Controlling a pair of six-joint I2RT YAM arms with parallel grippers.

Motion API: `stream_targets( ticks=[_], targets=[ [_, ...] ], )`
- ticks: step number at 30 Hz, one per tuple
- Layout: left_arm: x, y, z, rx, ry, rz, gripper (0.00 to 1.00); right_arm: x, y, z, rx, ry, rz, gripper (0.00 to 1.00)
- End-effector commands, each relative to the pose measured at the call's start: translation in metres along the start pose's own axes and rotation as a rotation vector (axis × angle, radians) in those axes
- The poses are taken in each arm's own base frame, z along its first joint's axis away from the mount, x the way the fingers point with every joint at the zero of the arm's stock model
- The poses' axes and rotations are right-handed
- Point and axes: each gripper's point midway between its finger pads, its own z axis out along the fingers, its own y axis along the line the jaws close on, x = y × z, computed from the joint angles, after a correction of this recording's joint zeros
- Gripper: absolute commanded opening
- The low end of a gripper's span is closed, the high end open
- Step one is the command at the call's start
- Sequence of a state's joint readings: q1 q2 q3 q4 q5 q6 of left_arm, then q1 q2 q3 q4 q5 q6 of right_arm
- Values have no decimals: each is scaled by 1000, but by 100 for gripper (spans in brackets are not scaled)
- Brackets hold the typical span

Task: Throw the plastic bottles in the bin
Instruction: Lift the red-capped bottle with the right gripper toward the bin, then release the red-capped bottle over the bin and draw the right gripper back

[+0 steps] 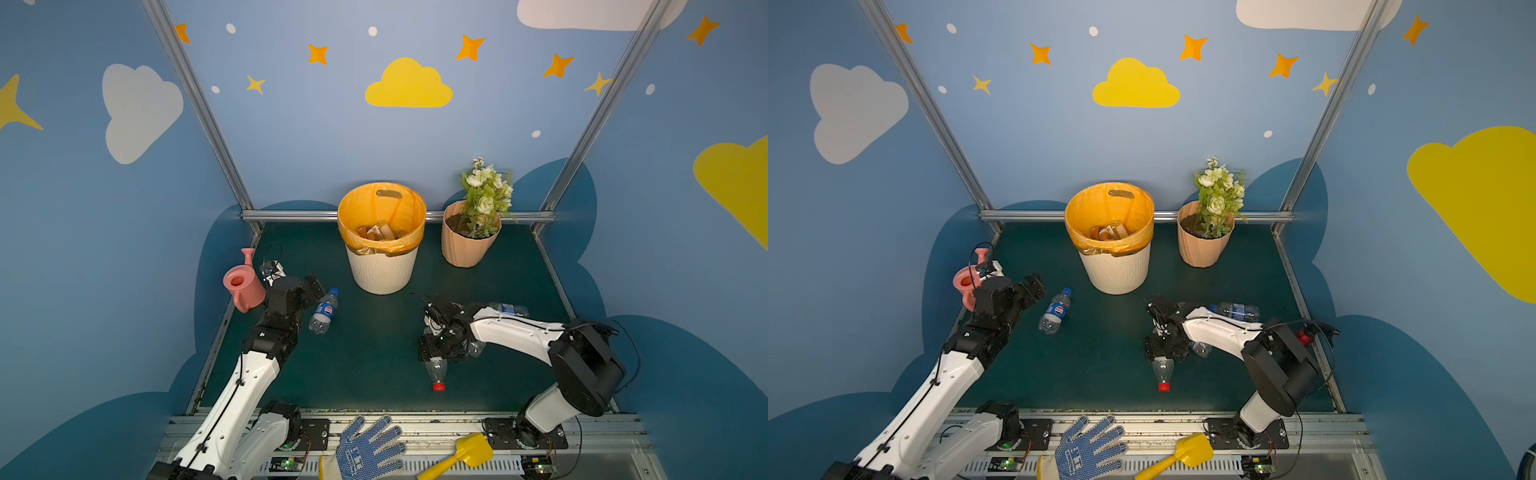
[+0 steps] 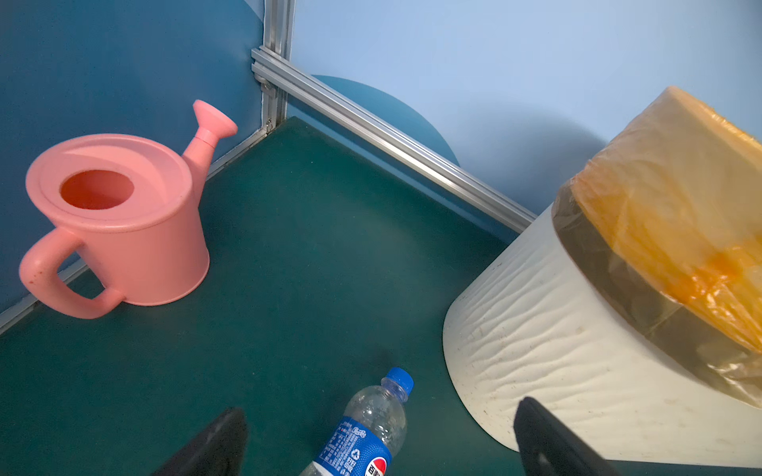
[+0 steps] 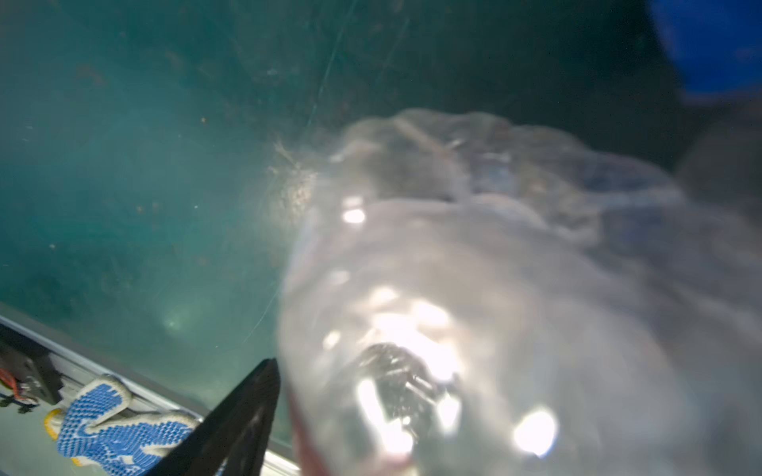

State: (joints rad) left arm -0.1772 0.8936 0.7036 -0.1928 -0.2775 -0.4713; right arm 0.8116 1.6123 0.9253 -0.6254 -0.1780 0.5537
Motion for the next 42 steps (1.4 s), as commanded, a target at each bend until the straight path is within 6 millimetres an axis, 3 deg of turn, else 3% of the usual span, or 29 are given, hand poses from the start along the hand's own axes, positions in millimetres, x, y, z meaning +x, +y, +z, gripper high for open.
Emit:
stream_targets(
  ticks=[1, 5, 12, 25, 34, 42],
  targets=[
    [-3, 3, -3, -15, -10, 10, 100, -1, 4, 1, 1, 26, -24, 77],
    [0, 4, -1, -18, -5, 10, 100, -6, 9, 1, -9, 17, -40, 67],
    [5, 6, 2, -26, 14, 14, 100, -22, 19, -14, -35, -58, -79, 60],
    [12, 13, 2, -42, 25, 25, 100, -69, 34, -68, -98, -262, -150, 52],
    [21, 19, 1, -55, 45, 31, 100, -113, 31, -134, -118, -479, -179, 51],
    [36, 26, 6, -82, 89, 36, 100, -161, 13, -238, -77, -833, -178, 56]
  ],
)
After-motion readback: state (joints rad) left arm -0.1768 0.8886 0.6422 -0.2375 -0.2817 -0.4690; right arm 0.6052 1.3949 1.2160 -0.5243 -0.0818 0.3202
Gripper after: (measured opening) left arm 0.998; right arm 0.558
